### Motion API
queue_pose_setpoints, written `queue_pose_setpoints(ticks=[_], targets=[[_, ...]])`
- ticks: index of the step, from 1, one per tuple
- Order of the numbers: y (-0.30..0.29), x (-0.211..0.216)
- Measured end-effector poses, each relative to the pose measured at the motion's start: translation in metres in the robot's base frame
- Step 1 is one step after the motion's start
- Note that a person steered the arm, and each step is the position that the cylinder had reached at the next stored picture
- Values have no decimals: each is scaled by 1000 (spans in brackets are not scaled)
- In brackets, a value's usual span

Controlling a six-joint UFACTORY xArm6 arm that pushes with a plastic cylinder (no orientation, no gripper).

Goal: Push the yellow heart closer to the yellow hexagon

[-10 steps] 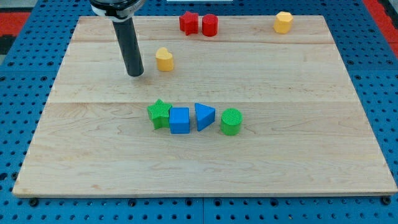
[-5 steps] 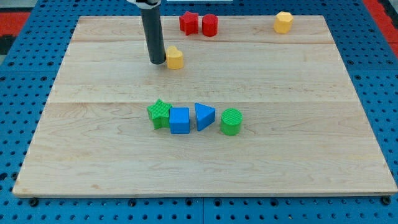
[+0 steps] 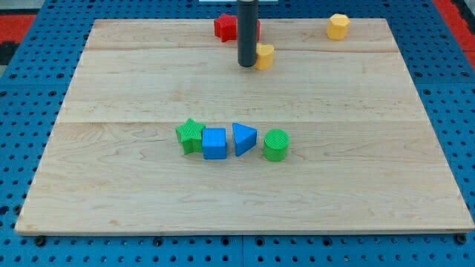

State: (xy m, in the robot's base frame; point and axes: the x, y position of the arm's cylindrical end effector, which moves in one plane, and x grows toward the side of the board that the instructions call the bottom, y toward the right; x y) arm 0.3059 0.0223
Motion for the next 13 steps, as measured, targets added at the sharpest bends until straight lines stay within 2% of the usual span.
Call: queue_pose_setpoints(ticks=[4,8,13], targets=[[77,-50],[95,-58],[87,-67]])
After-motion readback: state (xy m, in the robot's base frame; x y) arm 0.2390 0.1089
